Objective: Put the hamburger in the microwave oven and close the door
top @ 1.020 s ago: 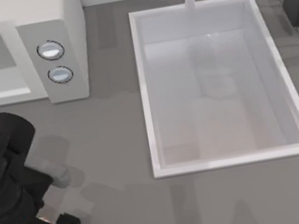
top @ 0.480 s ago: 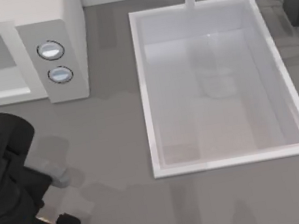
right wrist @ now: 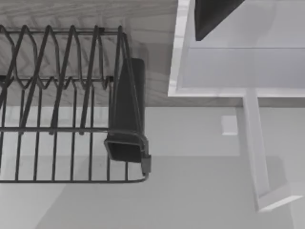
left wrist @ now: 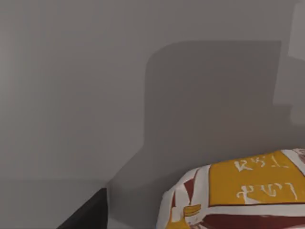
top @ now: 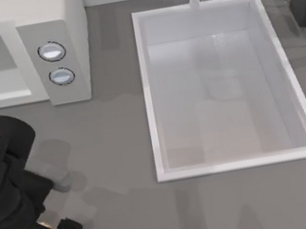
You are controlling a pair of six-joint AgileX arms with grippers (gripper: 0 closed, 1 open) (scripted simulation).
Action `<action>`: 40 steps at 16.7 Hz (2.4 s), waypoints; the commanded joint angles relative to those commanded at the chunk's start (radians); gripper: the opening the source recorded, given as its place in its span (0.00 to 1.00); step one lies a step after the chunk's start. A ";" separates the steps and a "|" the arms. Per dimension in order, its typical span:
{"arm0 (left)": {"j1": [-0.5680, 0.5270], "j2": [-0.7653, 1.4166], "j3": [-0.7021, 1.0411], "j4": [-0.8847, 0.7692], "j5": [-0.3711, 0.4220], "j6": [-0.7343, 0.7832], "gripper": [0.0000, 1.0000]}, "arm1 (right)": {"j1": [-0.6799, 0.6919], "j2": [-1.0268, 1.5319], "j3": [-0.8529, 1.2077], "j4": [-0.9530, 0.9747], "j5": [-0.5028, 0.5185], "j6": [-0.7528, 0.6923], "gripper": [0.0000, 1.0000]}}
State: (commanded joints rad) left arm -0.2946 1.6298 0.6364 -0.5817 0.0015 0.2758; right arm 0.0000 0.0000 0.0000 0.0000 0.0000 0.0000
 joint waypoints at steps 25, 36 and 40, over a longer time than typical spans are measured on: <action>-0.002 -0.251 0.317 -0.536 0.006 -0.008 0.00 | 0.000 0.000 0.000 0.000 0.000 0.000 1.00; 0.068 -0.118 0.344 -0.247 0.045 -0.021 0.00 | 0.000 0.000 0.000 0.000 0.000 0.000 1.00; 0.158 0.043 0.353 0.112 0.084 -0.049 0.00 | 0.000 0.000 0.000 0.000 0.000 0.000 1.00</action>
State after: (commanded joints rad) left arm -0.1364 1.6725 0.9891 -0.4694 0.0857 0.2272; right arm 0.0000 0.0000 0.0000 0.0000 0.0000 0.0000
